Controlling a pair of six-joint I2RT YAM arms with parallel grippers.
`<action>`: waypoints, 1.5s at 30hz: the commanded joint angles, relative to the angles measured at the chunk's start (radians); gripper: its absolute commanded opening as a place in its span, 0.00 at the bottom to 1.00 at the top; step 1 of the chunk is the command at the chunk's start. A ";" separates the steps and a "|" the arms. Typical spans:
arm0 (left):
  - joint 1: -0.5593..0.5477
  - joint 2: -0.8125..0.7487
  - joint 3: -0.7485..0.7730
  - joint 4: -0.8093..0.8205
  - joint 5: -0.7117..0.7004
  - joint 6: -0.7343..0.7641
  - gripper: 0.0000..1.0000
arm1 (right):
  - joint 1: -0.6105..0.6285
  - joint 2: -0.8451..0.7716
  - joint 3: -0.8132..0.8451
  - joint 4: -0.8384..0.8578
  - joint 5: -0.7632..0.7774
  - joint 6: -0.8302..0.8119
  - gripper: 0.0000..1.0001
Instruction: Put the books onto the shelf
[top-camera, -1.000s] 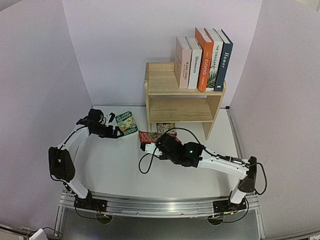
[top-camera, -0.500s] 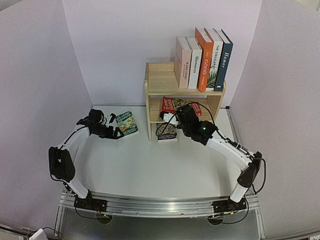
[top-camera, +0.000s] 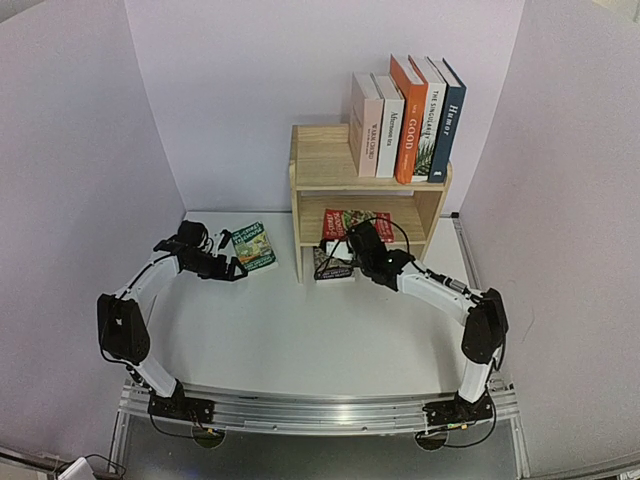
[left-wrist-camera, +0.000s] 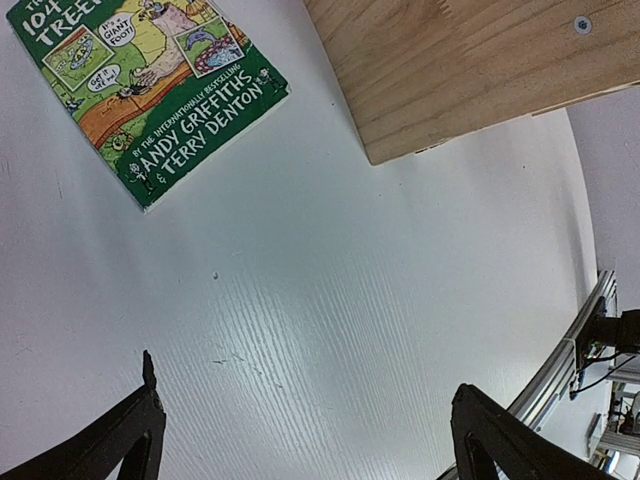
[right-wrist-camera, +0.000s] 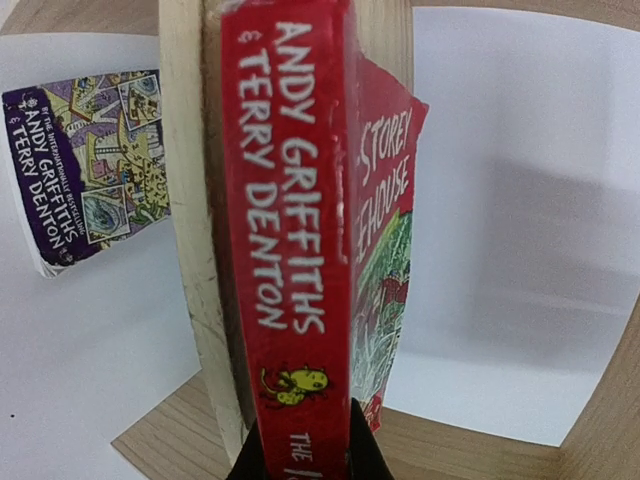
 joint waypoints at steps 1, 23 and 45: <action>0.000 -0.022 0.005 0.013 0.016 0.011 0.99 | -0.031 -0.004 0.014 0.015 -0.111 0.021 0.12; 0.001 -0.007 0.003 0.006 0.030 0.022 0.99 | -0.058 -0.053 0.076 -0.226 -0.222 0.068 0.98; 0.000 -0.013 0.000 0.004 0.032 0.022 0.99 | -0.065 -0.054 0.195 -0.369 -0.312 0.196 0.51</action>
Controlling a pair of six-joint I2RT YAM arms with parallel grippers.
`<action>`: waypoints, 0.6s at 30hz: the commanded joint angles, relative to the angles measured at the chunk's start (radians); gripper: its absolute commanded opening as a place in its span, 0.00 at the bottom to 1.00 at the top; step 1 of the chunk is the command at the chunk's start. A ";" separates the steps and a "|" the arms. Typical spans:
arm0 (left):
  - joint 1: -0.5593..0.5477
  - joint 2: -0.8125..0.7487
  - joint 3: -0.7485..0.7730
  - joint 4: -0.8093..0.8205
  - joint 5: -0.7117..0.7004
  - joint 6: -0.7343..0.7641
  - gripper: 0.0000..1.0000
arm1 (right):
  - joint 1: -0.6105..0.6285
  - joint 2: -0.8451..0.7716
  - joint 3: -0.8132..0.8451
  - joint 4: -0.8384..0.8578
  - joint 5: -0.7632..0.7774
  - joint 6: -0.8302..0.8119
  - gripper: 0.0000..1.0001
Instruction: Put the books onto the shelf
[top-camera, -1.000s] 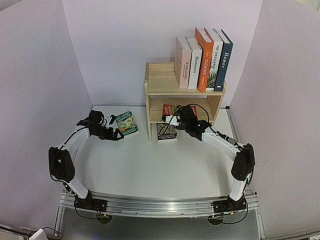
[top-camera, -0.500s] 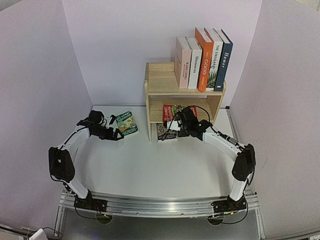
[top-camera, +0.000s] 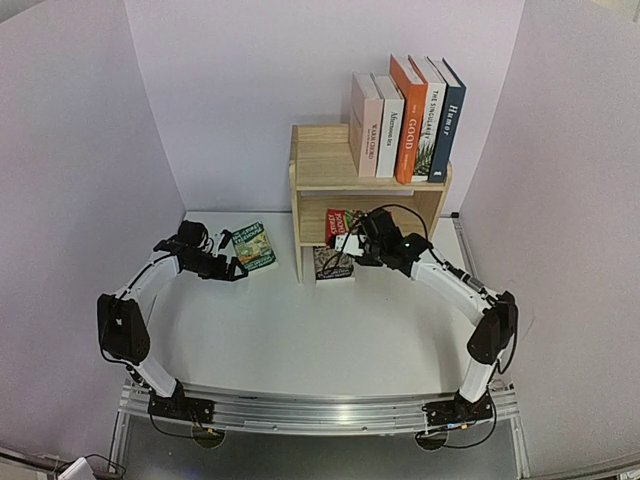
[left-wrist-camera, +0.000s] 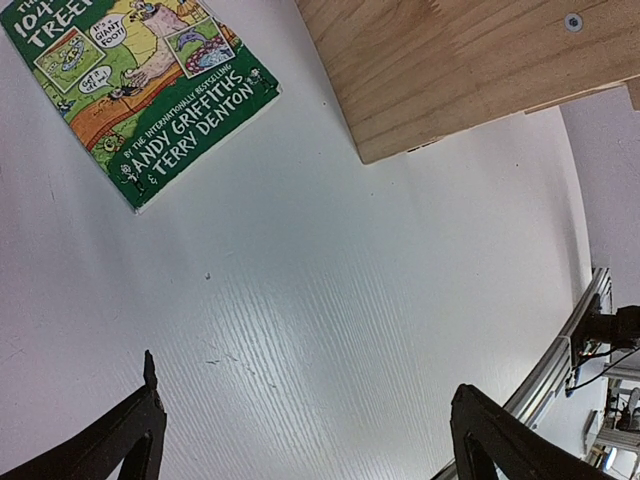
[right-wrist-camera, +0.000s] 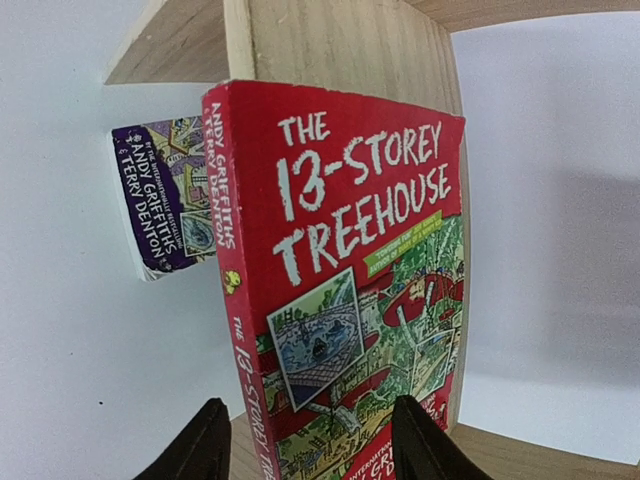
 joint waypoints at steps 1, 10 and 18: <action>0.000 -0.014 0.000 0.004 0.015 0.020 0.99 | -0.009 -0.009 0.059 -0.031 -0.030 0.021 0.49; 0.000 -0.018 0.000 0.004 0.015 0.020 0.99 | -0.022 0.033 0.097 -0.041 -0.030 0.011 0.45; 0.001 -0.029 -0.008 0.002 0.013 0.040 0.99 | -0.022 0.026 0.155 -0.116 -0.120 0.069 0.48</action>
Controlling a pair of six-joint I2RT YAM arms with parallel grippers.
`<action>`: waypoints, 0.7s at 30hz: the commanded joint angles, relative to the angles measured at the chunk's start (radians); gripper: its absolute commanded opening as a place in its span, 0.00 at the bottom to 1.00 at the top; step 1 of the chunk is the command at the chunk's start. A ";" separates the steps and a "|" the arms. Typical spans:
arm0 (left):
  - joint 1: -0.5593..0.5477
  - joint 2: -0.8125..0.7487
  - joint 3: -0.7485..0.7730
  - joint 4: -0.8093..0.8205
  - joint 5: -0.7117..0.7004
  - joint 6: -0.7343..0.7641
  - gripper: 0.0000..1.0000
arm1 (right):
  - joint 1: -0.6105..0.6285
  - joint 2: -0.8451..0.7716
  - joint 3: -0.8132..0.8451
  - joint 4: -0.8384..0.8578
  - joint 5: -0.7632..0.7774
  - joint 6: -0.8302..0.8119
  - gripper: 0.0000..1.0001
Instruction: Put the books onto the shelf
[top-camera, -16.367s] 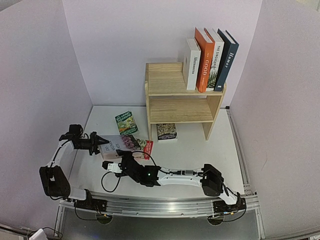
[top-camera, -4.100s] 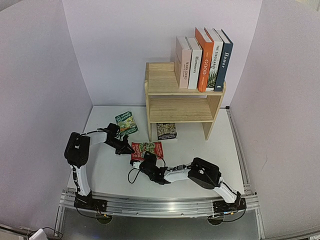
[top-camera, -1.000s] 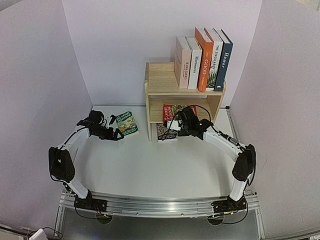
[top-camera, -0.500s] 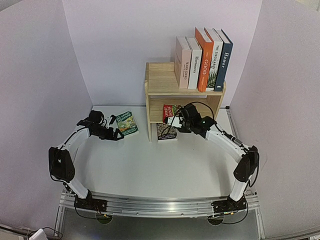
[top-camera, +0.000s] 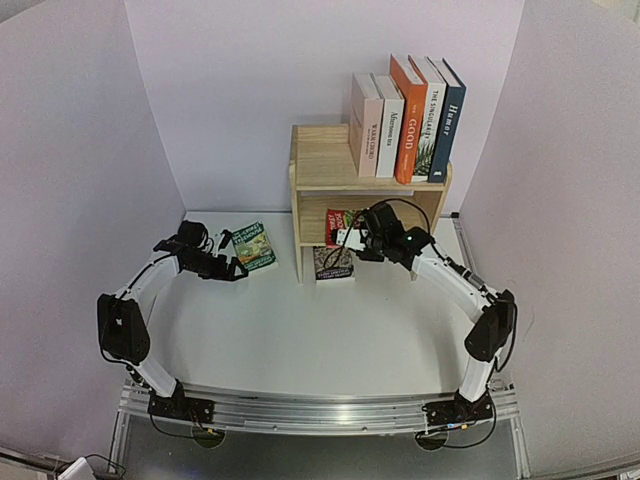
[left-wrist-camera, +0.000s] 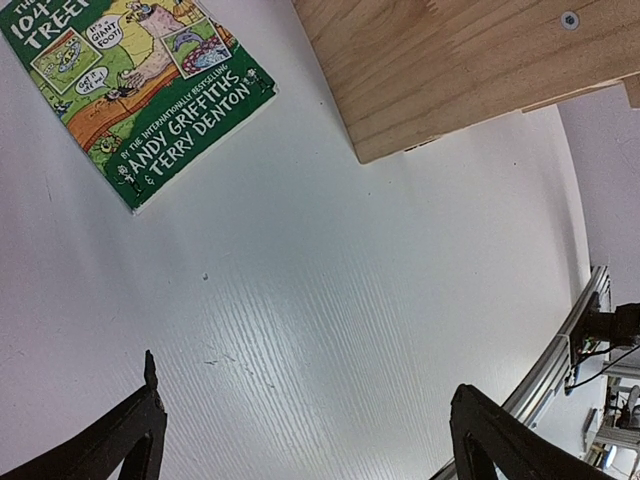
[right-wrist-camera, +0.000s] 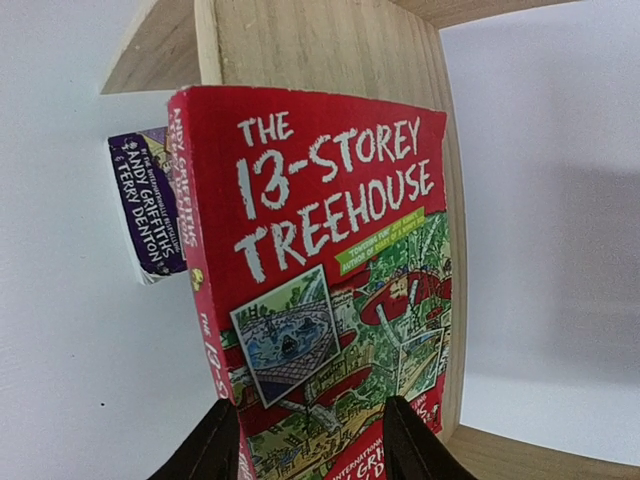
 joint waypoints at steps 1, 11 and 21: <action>0.001 -0.029 -0.010 0.005 0.007 0.045 0.99 | 0.000 -0.010 0.081 -0.073 -0.094 0.066 0.49; 0.001 -0.004 0.005 0.002 0.021 0.038 0.99 | -0.001 0.003 0.030 -0.093 -0.054 0.046 0.51; 0.000 -0.008 0.002 0.002 0.014 0.042 0.99 | -0.005 0.060 0.063 -0.091 -0.002 -0.002 0.47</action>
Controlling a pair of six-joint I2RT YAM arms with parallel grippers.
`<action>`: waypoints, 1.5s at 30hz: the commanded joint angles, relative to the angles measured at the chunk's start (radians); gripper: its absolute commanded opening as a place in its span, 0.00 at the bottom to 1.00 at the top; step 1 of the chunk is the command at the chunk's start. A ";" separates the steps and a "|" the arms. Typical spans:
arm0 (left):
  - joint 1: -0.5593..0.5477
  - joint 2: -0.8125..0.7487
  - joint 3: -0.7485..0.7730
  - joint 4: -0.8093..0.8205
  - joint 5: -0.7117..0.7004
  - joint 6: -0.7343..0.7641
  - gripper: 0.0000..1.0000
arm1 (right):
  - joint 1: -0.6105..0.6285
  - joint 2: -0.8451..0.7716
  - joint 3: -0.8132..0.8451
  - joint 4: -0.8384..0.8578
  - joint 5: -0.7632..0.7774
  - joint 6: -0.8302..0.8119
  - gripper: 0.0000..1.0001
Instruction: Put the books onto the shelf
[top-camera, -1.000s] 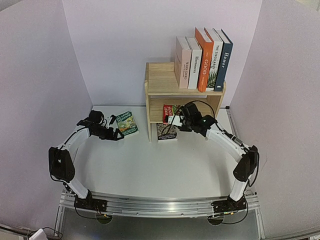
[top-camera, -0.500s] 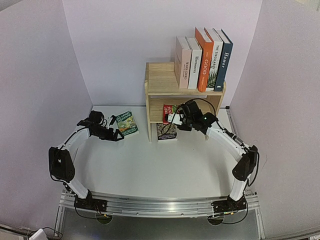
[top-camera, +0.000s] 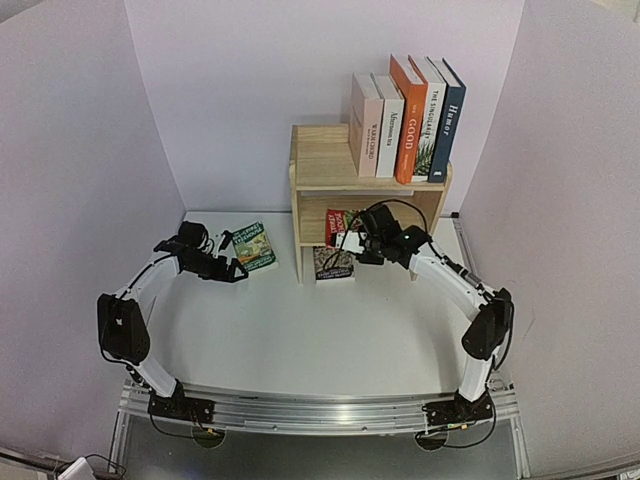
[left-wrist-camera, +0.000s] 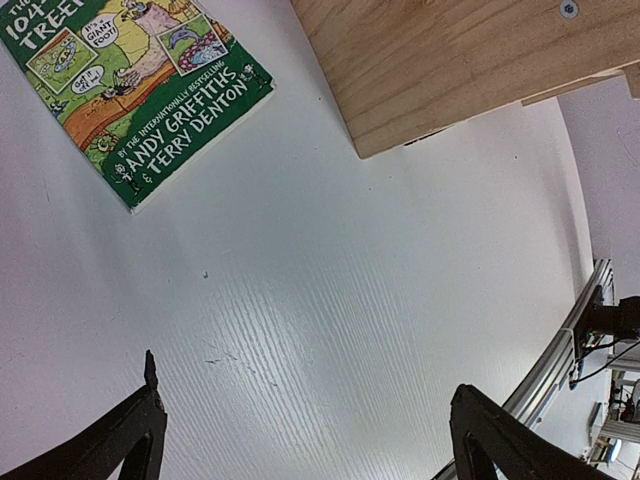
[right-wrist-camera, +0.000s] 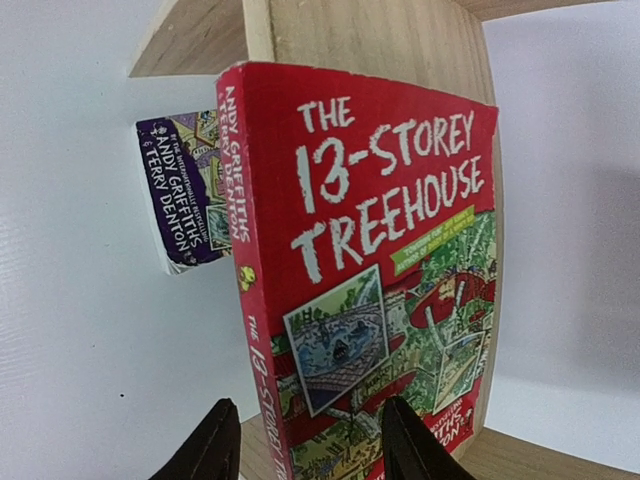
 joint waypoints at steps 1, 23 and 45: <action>0.000 -0.008 0.009 0.002 0.012 0.019 0.99 | -0.007 0.038 0.034 -0.011 0.019 -0.021 0.47; 0.002 -0.002 0.012 0.000 0.013 0.022 0.99 | -0.042 0.103 0.139 -0.019 -0.024 -0.042 0.29; 0.000 -0.003 0.012 -0.002 0.011 0.024 0.98 | -0.062 0.122 0.153 -0.027 -0.025 -0.078 0.33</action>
